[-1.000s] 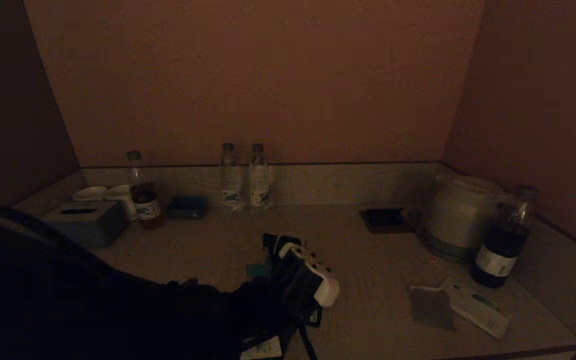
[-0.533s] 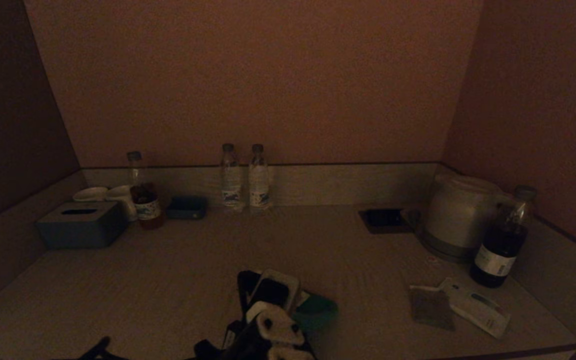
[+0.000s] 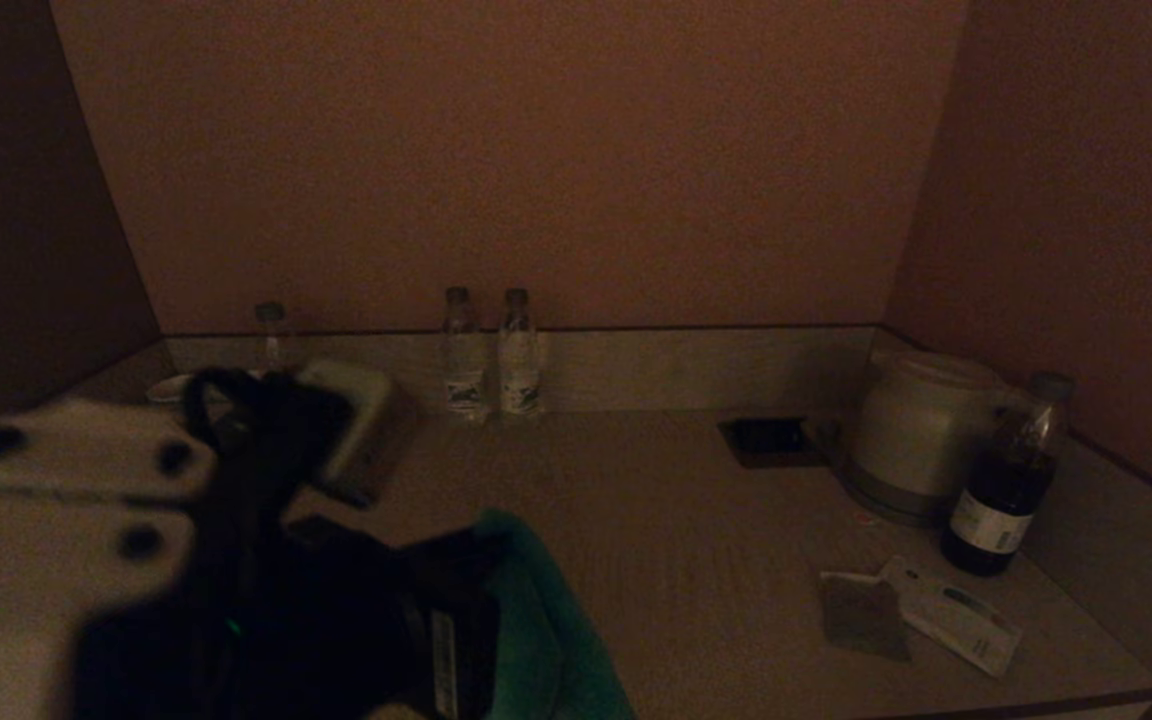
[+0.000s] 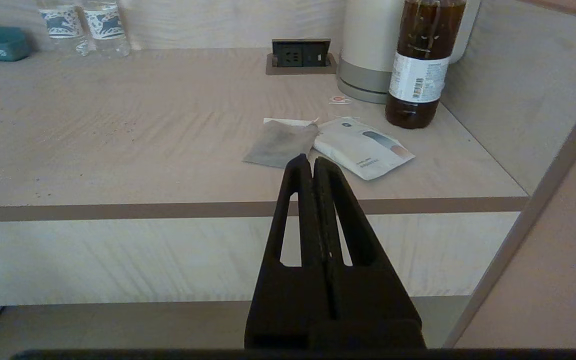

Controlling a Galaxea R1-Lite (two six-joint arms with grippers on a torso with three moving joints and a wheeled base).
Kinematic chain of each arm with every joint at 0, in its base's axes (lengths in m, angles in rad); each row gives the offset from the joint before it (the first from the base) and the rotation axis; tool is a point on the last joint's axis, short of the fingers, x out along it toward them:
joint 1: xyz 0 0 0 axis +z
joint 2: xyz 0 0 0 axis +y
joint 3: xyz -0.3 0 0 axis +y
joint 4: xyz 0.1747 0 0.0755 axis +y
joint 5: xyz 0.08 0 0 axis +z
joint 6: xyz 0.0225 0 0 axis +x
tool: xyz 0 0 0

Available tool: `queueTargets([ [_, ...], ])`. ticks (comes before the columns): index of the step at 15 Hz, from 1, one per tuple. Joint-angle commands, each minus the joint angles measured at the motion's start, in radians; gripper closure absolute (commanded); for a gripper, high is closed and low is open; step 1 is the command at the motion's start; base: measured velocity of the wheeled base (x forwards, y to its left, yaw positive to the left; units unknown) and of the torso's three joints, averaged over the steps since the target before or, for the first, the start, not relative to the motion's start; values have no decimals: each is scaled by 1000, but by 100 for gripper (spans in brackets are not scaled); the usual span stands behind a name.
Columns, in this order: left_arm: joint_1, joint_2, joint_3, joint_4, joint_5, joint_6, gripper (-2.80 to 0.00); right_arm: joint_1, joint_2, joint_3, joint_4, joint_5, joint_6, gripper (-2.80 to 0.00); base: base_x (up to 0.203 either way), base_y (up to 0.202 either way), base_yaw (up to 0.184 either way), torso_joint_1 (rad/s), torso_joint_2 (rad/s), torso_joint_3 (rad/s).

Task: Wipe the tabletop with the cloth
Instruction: Sweep the stains on the table

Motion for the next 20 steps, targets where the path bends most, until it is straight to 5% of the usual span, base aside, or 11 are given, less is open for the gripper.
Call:
queueTargets([
  [1,105,-38,-51,-36,-10,28,0,0,0,0,0,0,0,0,0,0,0,0,0,0],
  [5,341,349,-232,-245,-51,167,0,0,0,0,0,0,0,0,0,0,0,0,0,0],
  [10,552,850,-694,-418,-64,341,0,0,0,0,0,0,0,0,0,0,0,0,0,0],
  [14,654,1071,-933,-421,-10,417,0,0,0,0,0,0,0,0,0,0,0,0,0,0],
  [20,686,1214,-1017,-351,20,454,0,0,0,0,0,0,0,0,0,0,0,0,0,0],
])
